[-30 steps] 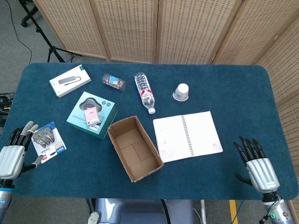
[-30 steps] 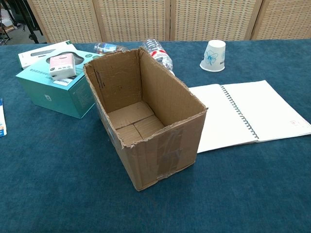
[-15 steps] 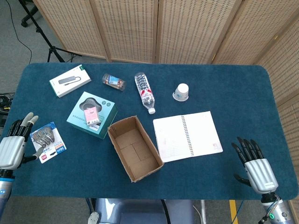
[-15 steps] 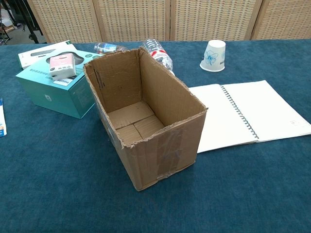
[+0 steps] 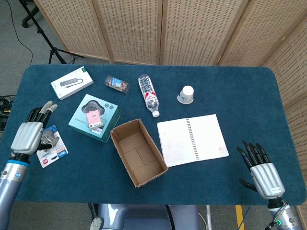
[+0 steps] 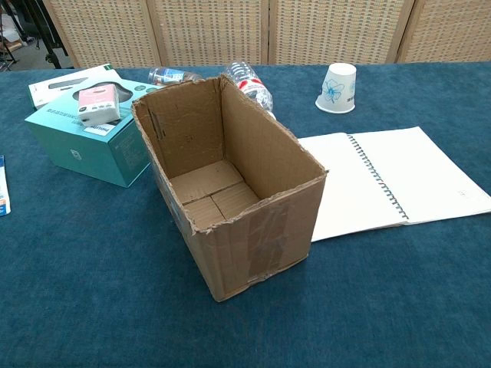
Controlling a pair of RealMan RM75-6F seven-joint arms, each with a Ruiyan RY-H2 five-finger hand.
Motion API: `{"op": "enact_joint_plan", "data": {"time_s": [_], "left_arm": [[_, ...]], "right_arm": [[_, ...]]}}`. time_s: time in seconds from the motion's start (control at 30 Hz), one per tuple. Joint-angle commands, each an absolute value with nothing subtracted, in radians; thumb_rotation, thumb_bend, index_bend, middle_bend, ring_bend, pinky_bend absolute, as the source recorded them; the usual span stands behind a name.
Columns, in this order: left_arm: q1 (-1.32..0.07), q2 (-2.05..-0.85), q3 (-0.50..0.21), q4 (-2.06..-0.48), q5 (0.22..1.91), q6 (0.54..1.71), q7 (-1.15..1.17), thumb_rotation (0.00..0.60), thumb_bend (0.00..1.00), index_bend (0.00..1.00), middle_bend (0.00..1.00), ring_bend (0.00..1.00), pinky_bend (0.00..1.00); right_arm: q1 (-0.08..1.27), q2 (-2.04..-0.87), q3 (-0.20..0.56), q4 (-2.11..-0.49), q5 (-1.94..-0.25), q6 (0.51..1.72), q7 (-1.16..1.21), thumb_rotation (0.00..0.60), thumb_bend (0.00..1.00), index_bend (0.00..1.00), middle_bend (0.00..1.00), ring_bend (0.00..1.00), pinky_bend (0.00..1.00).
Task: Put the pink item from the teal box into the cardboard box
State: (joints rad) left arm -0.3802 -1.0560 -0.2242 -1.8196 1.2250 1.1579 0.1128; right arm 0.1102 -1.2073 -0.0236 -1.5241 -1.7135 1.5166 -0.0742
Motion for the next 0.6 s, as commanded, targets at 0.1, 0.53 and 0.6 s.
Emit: {"op": "enact_joint_plan", "data": {"time_s": [0.1,0.53,0.6], "left_arm": [[-0.478,-1.068,-0.280,-1.836,1.117,1.075,0.188,0.600,0.28,0.12,0.00,0.00,0.00],[-0.669,-1.090,-0.251,-1.842,0.869,0.909,0.412,0.600,0.29,0.16,0.00,0.00,0.00],[-0.694,-1.101,-0.246,-1.833,0.838,0.908,0.439,0.600,0.30,0.17,0.00,0.00,0.00]], "right_arm": [[0.111,-1.209,-0.025,-1.523,-1.717,1.517,-0.075,0.600,0.14,0.08,0.00,0.00,0.00],[0.111,-1.203,-0.026,-1.515,-1.721,1.527,-0.046,0.600,0.14,0.08,0.00,0.00,0.00],[0.111,-1.203,-0.026,-1.515,-1.723,1.528,-0.045,0.600,0.14,0.08,0.00,0.00,0.00]]}}
